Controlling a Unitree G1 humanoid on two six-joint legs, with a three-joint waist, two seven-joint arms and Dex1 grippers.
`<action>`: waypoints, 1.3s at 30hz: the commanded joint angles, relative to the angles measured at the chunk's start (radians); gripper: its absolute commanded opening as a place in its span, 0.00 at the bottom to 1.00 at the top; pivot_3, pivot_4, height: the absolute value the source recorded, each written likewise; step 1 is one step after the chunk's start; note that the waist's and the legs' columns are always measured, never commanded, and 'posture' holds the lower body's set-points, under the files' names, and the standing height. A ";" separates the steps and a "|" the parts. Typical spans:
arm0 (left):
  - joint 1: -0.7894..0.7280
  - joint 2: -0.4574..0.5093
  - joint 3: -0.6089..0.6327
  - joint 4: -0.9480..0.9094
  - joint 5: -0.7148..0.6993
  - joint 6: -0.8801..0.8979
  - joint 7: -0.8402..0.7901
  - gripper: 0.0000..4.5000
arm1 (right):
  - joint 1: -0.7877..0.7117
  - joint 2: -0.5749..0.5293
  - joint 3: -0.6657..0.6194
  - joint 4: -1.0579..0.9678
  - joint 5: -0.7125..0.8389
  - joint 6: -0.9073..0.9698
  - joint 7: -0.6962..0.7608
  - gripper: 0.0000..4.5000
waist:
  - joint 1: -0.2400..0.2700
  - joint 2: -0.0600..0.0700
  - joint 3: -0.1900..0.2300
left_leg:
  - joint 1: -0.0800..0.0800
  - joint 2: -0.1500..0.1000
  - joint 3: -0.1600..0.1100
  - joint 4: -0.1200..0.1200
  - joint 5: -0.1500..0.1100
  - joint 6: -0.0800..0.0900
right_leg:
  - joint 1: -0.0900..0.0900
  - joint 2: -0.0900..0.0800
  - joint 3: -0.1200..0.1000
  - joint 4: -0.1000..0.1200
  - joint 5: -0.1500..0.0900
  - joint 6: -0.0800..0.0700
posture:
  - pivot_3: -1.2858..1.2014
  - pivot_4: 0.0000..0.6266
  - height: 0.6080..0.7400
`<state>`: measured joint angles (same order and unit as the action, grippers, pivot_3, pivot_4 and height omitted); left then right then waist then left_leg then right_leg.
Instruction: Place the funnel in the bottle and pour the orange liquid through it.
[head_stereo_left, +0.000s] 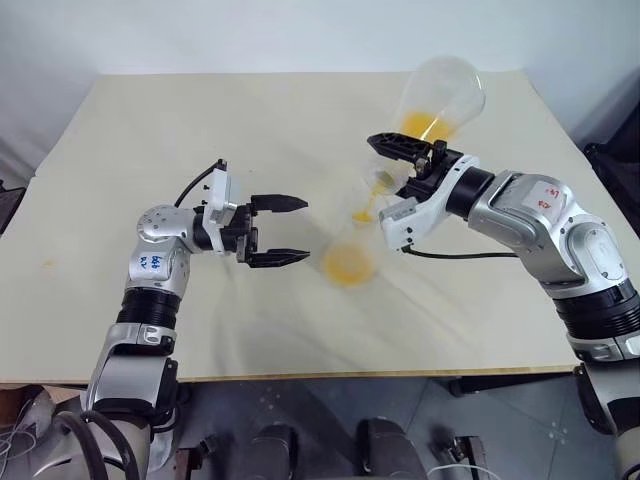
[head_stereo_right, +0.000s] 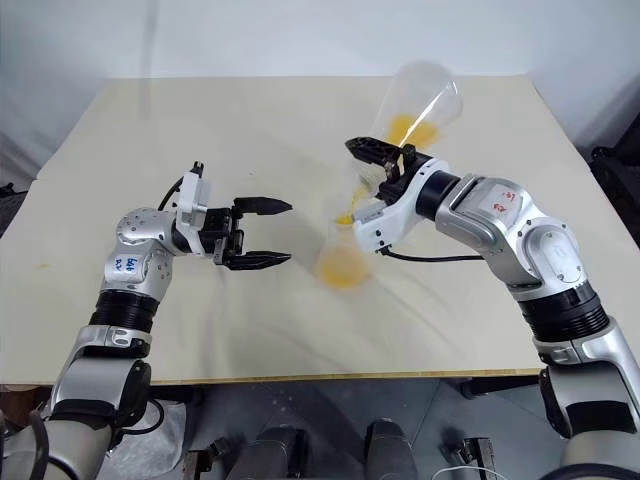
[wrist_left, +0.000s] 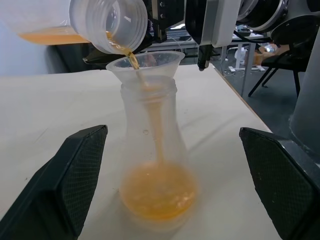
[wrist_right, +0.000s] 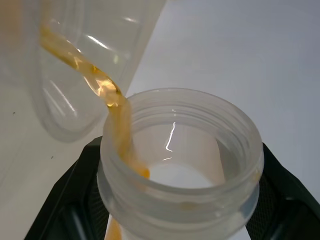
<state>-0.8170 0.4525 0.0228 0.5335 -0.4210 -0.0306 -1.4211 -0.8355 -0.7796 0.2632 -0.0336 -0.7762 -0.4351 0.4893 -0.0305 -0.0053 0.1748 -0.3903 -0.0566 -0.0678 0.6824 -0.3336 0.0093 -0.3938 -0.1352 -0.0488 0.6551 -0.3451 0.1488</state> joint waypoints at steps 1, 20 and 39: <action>-0.027 0.007 0.010 -0.009 0.001 -0.001 -0.004 1.00 | -0.023 -0.017 -0.036 -0.014 0.000 -0.007 -0.025 0.63 | 0.000 0.000 0.000 | 0.000 0.000 0.000 0.000 0.000 0.000 | 0.000 0.000 0.000 0.000 0.000 0.000 | 0.52 0.24 1.00; -0.017 0.009 0.009 -0.023 -0.003 0.011 -0.007 1.00 | -0.041 -0.014 -0.029 0.009 -0.025 -0.033 -0.050 0.63 | 0.000 0.000 0.000 | 0.000 0.000 0.000 0.000 0.000 0.000 | 0.000 0.000 0.000 0.000 0.000 0.000 | 0.52 0.24 1.00; 0.010 0.051 0.025 -0.050 -0.011 0.052 -0.003 1.00 | -0.061 -0.008 -0.021 0.034 -0.046 -0.060 -0.079 0.63 | -0.001 0.000 0.000 | 0.000 0.000 0.000 0.000 0.000 0.000 | 0.000 0.000 0.000 0.000 0.000 0.000 | 0.52 0.24 1.00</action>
<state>-0.8114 0.4858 0.0253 0.5216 -0.4214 0.0165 -1.4248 -0.8721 -0.7796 0.2633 0.0168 -0.8245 -0.4858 0.4311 -0.0311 -0.0053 0.1748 -0.3902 -0.0564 -0.0679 0.6824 -0.3335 0.0093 -0.3938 -0.1351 -0.0487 0.6551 -0.3451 0.1488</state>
